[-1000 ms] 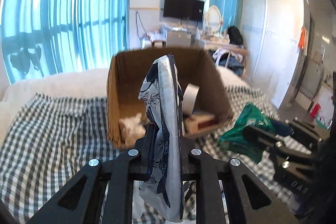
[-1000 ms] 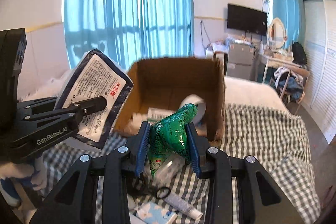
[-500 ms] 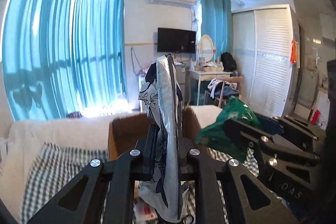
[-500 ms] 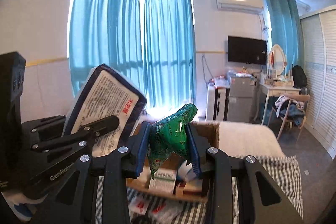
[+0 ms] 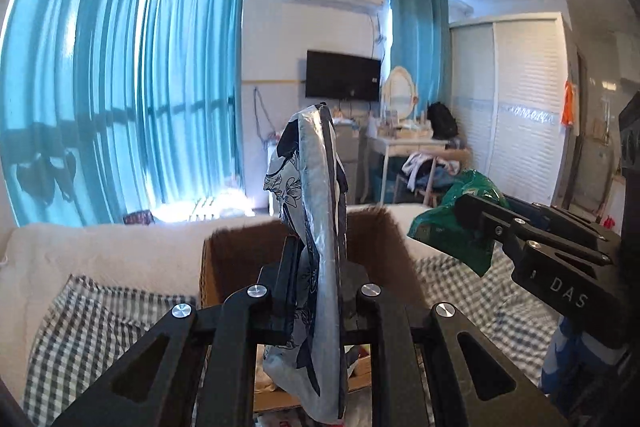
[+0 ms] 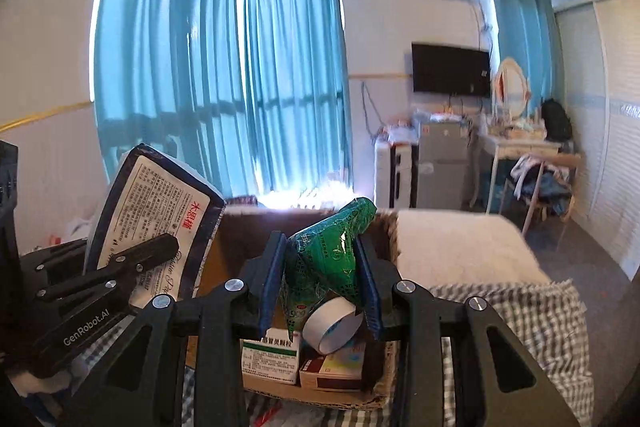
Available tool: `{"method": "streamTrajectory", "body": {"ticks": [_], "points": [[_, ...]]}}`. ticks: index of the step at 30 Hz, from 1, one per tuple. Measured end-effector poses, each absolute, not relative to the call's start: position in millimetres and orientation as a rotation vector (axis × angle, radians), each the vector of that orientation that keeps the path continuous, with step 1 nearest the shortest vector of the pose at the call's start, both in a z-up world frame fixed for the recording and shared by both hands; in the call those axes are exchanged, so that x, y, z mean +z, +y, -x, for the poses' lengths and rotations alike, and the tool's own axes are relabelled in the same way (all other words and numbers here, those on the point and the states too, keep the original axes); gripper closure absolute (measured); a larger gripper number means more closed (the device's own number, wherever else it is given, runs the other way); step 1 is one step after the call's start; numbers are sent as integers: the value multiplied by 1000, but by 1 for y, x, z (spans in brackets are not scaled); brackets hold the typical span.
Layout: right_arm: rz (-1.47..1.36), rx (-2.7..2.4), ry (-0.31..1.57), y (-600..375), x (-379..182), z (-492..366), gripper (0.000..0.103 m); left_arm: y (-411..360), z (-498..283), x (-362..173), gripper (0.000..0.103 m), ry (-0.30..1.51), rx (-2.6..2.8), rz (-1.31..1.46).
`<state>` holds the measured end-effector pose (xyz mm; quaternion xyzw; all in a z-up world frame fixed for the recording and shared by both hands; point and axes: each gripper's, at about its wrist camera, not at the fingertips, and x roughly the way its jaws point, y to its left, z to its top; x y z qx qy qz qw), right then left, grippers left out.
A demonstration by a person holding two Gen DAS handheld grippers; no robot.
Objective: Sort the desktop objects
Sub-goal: 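Lift the tissue pack and green packet and carry them over the box, then open both grippers to release the items into the cardboard box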
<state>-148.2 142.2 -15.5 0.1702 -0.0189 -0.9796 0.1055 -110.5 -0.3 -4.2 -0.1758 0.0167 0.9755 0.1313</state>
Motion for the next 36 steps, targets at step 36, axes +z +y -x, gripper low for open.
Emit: {"method": "streamTrajectory", "body": {"ticks": [36], "points": [[-599,-2817,66,118,-99,231,36,3,221,-127,73,59,2784,898]]}}
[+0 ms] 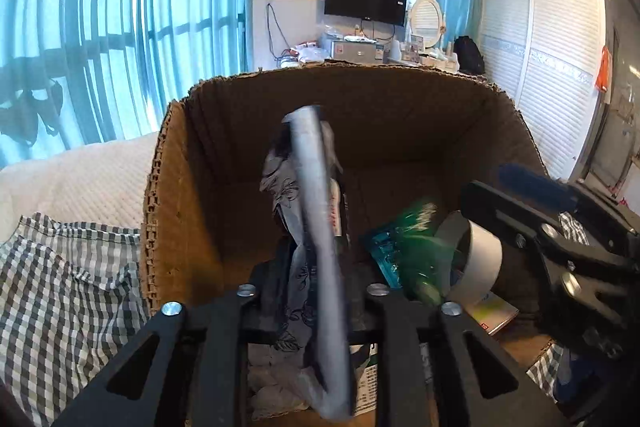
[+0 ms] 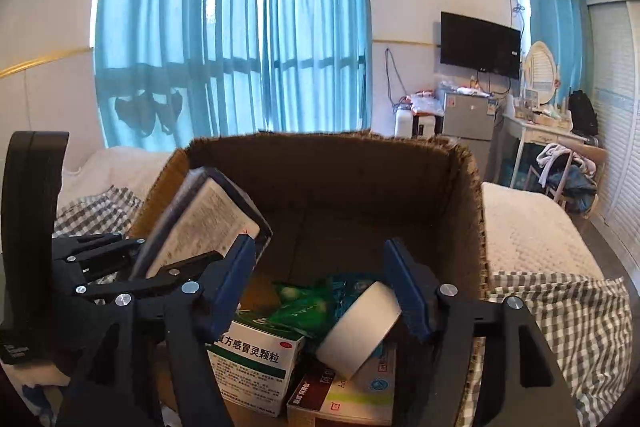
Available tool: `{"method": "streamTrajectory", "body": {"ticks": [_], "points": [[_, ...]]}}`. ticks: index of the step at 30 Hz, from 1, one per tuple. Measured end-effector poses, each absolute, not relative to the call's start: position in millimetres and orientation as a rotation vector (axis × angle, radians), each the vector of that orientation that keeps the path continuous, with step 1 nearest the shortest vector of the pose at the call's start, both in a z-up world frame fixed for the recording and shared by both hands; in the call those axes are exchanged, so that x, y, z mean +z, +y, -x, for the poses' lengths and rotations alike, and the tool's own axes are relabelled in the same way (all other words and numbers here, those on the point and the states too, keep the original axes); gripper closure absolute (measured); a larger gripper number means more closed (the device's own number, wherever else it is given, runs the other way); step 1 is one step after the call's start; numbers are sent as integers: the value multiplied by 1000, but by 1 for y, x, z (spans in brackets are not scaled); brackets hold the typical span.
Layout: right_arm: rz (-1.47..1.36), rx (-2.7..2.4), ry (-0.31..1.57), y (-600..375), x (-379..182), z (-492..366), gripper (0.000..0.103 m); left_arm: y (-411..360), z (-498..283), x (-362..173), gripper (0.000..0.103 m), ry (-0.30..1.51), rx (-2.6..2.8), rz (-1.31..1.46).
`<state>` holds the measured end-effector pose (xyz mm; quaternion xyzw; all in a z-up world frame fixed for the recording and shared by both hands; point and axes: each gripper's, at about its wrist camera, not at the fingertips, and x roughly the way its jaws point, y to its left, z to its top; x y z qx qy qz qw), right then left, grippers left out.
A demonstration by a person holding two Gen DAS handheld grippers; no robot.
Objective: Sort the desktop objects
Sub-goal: 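Open both grippers to release the items into the cardboard box, then move both grippers back toward the remaining pile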
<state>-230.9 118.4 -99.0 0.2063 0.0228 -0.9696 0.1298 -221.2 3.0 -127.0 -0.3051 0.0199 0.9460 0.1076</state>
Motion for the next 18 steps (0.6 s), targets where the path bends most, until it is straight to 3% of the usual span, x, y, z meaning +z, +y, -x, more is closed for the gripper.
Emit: {"method": "streamTrajectory", "body": {"ticks": [2,5,11,13,15,18], "points": [[-572,-2847,77,119,-91,223,36,3,216,-123,67,59,2795,886],[-514,-2864,68,122,-76,206,36,3,206,-113,42,63,2838,833],[-406,-2917,94,123,-47,173,29,0,181,-84,34,48,2880,733],[-373,-2930,90,125,-37,161,23,-4,177,-75,29,38,2893,708],[-340,-2948,73,129,-29,151,11,-8,167,-64,15,6,2908,674],[-319,-2963,47,134,-22,138,5,-18,159,-50,1,-70,2938,648]]}}
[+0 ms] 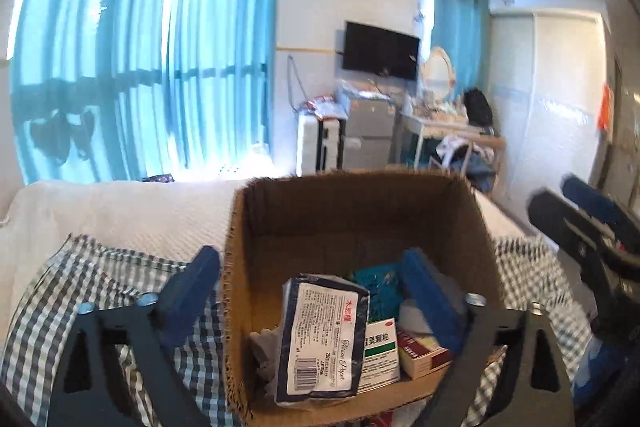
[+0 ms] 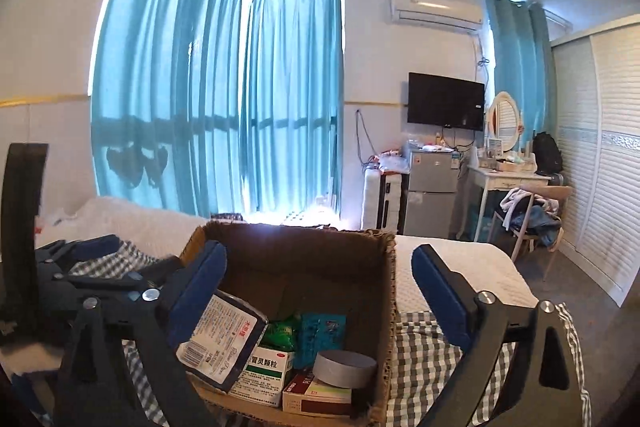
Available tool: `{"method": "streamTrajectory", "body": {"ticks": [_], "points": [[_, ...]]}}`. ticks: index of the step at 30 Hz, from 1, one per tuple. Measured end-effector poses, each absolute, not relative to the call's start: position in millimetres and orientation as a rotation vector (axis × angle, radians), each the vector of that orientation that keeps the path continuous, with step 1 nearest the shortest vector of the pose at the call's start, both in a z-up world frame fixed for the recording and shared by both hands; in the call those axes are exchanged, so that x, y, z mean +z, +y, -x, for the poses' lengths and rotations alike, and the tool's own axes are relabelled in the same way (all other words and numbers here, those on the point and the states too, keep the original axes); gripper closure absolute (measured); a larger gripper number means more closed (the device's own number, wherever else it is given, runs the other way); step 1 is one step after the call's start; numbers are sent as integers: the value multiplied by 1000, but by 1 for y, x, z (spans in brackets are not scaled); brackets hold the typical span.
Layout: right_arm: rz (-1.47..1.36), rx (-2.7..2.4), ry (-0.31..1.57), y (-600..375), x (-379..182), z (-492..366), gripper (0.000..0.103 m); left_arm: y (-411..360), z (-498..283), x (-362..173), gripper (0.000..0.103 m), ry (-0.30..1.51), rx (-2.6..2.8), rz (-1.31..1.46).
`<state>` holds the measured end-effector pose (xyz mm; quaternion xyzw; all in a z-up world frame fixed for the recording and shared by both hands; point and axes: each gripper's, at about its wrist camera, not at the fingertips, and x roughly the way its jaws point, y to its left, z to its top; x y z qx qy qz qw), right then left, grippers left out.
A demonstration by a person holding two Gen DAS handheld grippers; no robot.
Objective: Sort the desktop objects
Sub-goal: 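Move both grippers back toward the remaining pile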
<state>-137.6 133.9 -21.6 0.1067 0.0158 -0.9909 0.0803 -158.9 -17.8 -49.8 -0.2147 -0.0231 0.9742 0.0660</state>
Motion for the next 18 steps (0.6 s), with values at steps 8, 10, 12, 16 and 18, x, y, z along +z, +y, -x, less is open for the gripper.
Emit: {"method": "streamTrajectory", "body": {"ticks": [8,10,12,16,18], "points": [[-336,-2971,-63,151,-23,96,0,-38,116,-19,0,-177,3008,575],[-347,-2973,-71,154,-26,88,0,-45,101,-19,0,-211,3003,582],[-353,-2981,-66,155,-28,80,0,-51,88,-23,0,-266,2986,595],[-352,-2967,-67,158,-31,63,0,-58,66,-32,0,-229,3029,615],[-359,-2970,-39,159,-35,54,0,-60,59,-37,0,-178,3073,614]]}}
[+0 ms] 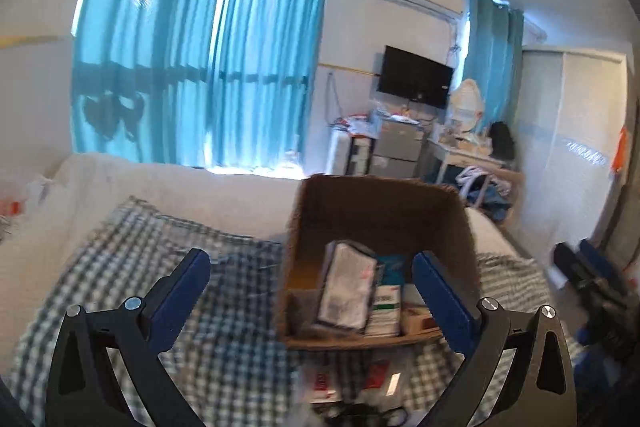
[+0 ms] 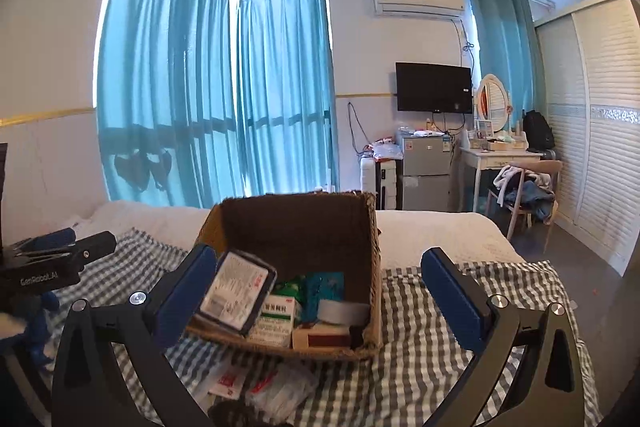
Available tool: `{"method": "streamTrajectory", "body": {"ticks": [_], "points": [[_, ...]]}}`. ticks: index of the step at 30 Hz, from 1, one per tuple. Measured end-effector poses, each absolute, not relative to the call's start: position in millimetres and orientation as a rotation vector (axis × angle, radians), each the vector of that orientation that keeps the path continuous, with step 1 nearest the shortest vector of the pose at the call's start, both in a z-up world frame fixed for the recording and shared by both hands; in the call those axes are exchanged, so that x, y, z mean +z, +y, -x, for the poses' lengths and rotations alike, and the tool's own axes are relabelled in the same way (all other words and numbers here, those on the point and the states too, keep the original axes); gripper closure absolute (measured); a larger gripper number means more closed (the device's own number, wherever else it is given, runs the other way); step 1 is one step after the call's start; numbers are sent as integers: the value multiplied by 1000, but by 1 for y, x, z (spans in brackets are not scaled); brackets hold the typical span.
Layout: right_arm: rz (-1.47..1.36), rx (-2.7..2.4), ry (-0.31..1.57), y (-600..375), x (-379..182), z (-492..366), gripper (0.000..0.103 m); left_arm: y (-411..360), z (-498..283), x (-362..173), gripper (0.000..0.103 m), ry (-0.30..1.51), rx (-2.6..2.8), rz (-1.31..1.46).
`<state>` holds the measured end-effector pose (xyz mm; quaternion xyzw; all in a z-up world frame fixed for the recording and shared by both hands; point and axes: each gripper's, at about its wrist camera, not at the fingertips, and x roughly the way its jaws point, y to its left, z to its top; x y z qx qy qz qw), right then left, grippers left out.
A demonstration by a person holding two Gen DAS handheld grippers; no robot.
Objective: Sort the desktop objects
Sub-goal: 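Move both grippers back toward the remaining pile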
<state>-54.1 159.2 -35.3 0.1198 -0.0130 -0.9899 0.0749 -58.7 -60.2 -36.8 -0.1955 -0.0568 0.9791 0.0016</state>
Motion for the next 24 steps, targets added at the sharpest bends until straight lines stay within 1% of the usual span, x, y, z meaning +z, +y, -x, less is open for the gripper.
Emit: {"method": "streamTrajectory", "body": {"ticks": [6,10,13,16,19,21,24], "points": [[-430,-2951,-8,167,-52,44,0,-68,49,-58,0,-170,3075,696],[-518,-2983,78,165,-72,43,1,-73,49,-74,0,-165,3059,760],[-626,-2923,96,164,-93,46,6,-75,51,-89,0,-183,3028,814],[-748,-2867,105,162,-115,52,10,-73,56,-109,0,-161,3004,887],[-881,-2814,140,159,-138,61,17,-68,62,-128,0,-172,2967,947],[-965,-2778,175,156,-150,66,26,-65,69,-140,0,-173,2935,1015],[-1015,-2719,201,149,-158,68,27,-65,77,-152,0,-207,2879,1109]]}}
